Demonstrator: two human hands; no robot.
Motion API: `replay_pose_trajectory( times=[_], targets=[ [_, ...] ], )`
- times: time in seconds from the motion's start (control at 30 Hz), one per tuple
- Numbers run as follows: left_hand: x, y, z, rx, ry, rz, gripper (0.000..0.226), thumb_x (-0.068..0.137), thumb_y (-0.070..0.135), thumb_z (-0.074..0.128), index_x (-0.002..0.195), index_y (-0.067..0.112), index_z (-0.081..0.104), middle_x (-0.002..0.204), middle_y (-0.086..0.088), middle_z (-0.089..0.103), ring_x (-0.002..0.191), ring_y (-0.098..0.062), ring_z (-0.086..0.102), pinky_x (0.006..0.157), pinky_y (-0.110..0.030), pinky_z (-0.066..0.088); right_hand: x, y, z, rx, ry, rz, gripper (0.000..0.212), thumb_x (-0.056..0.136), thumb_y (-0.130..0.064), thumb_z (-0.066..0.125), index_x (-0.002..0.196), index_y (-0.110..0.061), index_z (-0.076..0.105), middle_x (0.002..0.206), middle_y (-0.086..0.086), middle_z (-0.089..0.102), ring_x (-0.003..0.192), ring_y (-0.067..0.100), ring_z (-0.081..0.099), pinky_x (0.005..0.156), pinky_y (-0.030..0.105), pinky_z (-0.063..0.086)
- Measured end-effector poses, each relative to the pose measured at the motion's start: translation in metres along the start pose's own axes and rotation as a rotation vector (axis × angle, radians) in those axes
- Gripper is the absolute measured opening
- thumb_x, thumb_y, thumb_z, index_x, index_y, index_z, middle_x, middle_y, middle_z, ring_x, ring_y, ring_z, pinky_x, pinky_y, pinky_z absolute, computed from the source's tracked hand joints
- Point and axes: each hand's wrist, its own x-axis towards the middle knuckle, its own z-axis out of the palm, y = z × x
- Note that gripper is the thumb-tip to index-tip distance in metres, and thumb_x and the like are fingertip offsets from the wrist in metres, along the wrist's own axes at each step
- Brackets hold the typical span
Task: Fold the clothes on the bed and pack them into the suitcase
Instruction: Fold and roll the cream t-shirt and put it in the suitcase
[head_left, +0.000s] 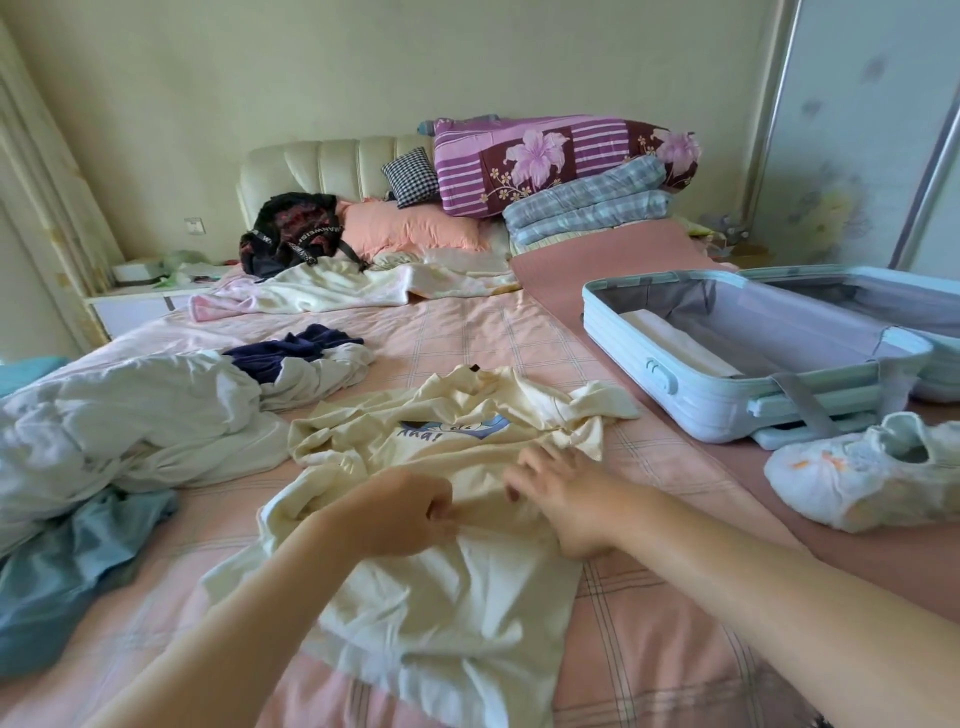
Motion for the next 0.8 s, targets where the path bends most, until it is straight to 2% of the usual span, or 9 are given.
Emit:
replay_pose_trajectory(
  times=[0.1, 0.2, 0.27, 0.33, 0.43, 0.5, 0.6, 0.73, 0.8],
  targets=[
    [-0.032, 0.006, -0.002, -0.051, -0.115, 0.039, 0.029, 0.073, 0.051, 0.076, 0.086, 0.032, 0.057, 0.086, 0.016, 0.058, 0.081, -0.007, 0.055, 0.068, -0.020, 0.043, -0.029, -0.025, 0.012, 0.027, -0.056, -0.089, 0.059, 0.074, -0.011, 0.065, 0.124, -0.027, 0.038, 0.123, 0.002, 0.033, 0.120, 0.022, 0.034, 0.101, 0.033, 0.035],
    [-0.055, 0.010, 0.005, 0.019, -0.329, 0.082, 0.070, 0.056, 0.055, 0.089, 0.115, 0.040, 0.054, 0.113, 0.018, 0.047, 0.108, -0.007, 0.044, 0.094, -0.027, 0.044, -0.045, -0.037, 0.029, 0.025, -0.026, -0.130, 0.062, 0.075, -0.018, 0.064, 0.131, -0.039, 0.048, 0.131, 0.000, 0.034, 0.123, 0.021, 0.033, 0.107, 0.036, 0.032],
    [-0.060, 0.010, 0.011, 0.108, -0.362, 0.092, 0.081, 0.053, 0.052, 0.091, 0.122, 0.040, 0.049, 0.121, 0.014, 0.037, 0.116, -0.012, 0.034, 0.099, -0.032, 0.040, -0.044, -0.038, 0.035, 0.121, 0.070, -0.153, 0.041, 0.078, -0.026, 0.066, 0.118, -0.037, 0.066, 0.130, 0.001, 0.046, 0.122, 0.023, 0.041, 0.107, 0.042, 0.037],
    [-0.061, 0.008, 0.019, 0.130, -0.265, 0.132, 0.059, 0.063, 0.043, 0.087, 0.114, 0.035, 0.058, 0.115, 0.013, 0.041, 0.114, -0.015, 0.039, 0.096, -0.032, 0.041, -0.041, -0.035, 0.040, 0.213, 0.134, -0.157, 0.022, 0.083, -0.029, 0.068, 0.102, -0.025, 0.076, 0.116, 0.002, 0.061, 0.110, 0.025, 0.055, 0.098, 0.045, 0.044],
    [-0.064, 0.008, 0.023, 0.011, -0.066, 0.117, 0.014, 0.083, 0.033, 0.071, 0.092, 0.029, 0.062, 0.086, 0.017, 0.051, 0.090, -0.012, 0.054, 0.075, -0.023, 0.040, -0.045, -0.039, 0.032, 0.336, 0.083, -0.062, 0.015, 0.093, -0.024, 0.061, 0.103, -0.021, 0.073, 0.105, 0.002, 0.070, 0.102, 0.023, 0.062, 0.092, 0.038, 0.045],
    [-0.067, 0.016, 0.017, -0.131, -0.059, 0.046, 0.014, 0.088, 0.029, 0.065, 0.084, 0.030, 0.052, 0.074, 0.016, 0.050, 0.077, -0.011, 0.049, 0.064, -0.019, 0.035, -0.050, -0.036, 0.019, 0.383, 0.042, 0.032, 0.014, 0.097, -0.022, 0.054, 0.103, -0.024, 0.067, 0.106, 0.003, 0.070, 0.101, 0.023, 0.061, 0.083, 0.033, 0.045],
    [-0.068, 0.044, 0.003, -0.322, -0.259, 0.063, 0.015, 0.094, 0.026, 0.062, 0.086, 0.032, 0.051, 0.076, 0.014, 0.051, 0.070, -0.006, 0.046, 0.062, -0.017, 0.036, -0.050, -0.016, -0.007, 0.195, -0.190, 0.169, 0.024, 0.090, -0.016, 0.051, 0.104, -0.023, 0.069, 0.105, 0.005, 0.069, 0.095, 0.025, 0.060, 0.075, 0.030, 0.043],
    [-0.070, 0.083, -0.005, -0.762, -0.901, 0.015, 0.022, 0.100, 0.018, 0.058, 0.121, 0.022, 0.055, 0.093, 0.000, 0.064, 0.078, -0.013, 0.063, 0.068, -0.027, 0.058, -0.049, -0.002, -0.018, 0.009, -0.771, 0.298, 0.016, 0.084, -0.018, 0.063, 0.076, -0.004, 0.066, 0.068, 0.009, 0.057, 0.060, 0.025, 0.049, 0.058, 0.027, 0.042],
    [-0.060, 0.077, 0.000, -0.746, -0.832, 0.053, 0.027, 0.100, 0.014, 0.056, 0.127, 0.018, 0.056, 0.103, -0.006, 0.070, 0.085, -0.021, 0.070, 0.078, -0.032, 0.057, -0.046, -0.002, -0.021, 0.150, -0.825, 0.410, 0.019, 0.094, -0.016, 0.065, 0.075, -0.009, 0.066, 0.060, 0.004, 0.062, 0.054, 0.021, 0.057, 0.052, 0.023, 0.049]
  ],
)
